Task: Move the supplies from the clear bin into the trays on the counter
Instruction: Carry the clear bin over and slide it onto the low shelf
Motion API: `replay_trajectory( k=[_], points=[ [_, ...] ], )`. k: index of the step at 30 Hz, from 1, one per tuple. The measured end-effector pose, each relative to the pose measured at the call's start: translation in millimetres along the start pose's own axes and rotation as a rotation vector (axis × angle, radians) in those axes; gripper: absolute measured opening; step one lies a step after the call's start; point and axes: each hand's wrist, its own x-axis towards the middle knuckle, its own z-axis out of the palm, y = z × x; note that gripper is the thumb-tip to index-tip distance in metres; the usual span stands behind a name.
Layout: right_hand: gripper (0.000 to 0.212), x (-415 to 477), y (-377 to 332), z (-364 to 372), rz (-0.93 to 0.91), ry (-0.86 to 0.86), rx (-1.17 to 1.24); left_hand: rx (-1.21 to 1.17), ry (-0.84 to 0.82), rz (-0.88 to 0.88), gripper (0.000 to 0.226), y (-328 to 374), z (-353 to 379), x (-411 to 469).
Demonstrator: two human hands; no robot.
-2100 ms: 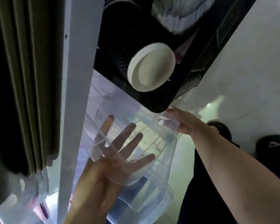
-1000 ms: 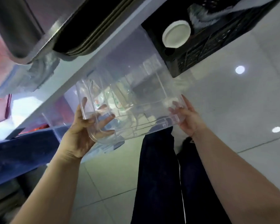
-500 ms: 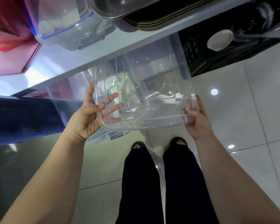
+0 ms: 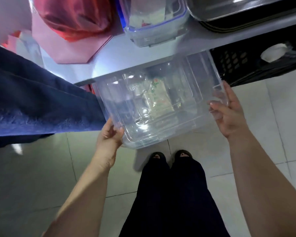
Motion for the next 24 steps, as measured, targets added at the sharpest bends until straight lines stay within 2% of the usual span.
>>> replay_trajectory(
  k=[4,10,13,15,17,20,24],
  points=[
    [0.067,1,23,28,-0.051,0.005,-0.32,0.007,0.151,0.039,0.052,-17,-24,6],
    [0.061,7,47,36,0.046,0.009,-0.469,0.065,0.185,-0.022,0.05,-32,-28,31],
    [0.05,10,47,35,0.095,0.019,-0.393,-0.154,0.184,-0.148,0.044,-37,-32,27],
    [0.043,10,49,34,0.181,0.121,-0.278,-0.284,0.219,-0.313,0.038,-47,-33,19],
    [0.032,7,50,32,0.242,0.23,-0.181,-0.326,0.186,-0.422,0.029,-56,-30,7],
    [0.018,1,54,26,0.292,0.268,-0.099,-0.343,0.152,-0.427,0.029,-63,-26,-2],
    [0.009,-4,56,22,0.304,0.259,-0.051,-0.331,0.143,-0.402,0.007,-56,-32,12]
  ],
)
